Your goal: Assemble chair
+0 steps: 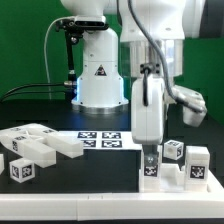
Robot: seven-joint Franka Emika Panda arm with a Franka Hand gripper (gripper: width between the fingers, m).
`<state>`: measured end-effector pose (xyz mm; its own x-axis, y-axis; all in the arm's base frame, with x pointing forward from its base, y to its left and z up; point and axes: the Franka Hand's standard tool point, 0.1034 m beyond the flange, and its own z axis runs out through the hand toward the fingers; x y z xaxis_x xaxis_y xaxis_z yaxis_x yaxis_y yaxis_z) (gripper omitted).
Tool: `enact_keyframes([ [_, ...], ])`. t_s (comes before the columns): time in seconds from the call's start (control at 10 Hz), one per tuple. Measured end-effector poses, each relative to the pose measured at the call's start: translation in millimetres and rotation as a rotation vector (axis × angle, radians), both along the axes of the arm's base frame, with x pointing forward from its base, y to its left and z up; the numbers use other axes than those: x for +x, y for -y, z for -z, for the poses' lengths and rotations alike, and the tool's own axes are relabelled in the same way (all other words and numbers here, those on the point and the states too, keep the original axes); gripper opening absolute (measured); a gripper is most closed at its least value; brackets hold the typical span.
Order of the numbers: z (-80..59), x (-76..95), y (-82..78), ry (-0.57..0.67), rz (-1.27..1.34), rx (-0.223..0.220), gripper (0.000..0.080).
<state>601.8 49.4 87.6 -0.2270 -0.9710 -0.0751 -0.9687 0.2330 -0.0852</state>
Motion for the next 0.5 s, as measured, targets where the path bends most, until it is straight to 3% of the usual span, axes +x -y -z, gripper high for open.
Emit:
enact_keyframes([
  [0.1, -8.8, -3.1, -4.4, 0.006, -0.013, 0.008, 0.0642],
  [0.2, -9.0, -7.9, -13.3, 0.0, -0.015, 0.01, 0.0647],
  [0.5, -6.5, -8.6, -14.8, -0.002, -0.023, 0.01, 0.0649],
])
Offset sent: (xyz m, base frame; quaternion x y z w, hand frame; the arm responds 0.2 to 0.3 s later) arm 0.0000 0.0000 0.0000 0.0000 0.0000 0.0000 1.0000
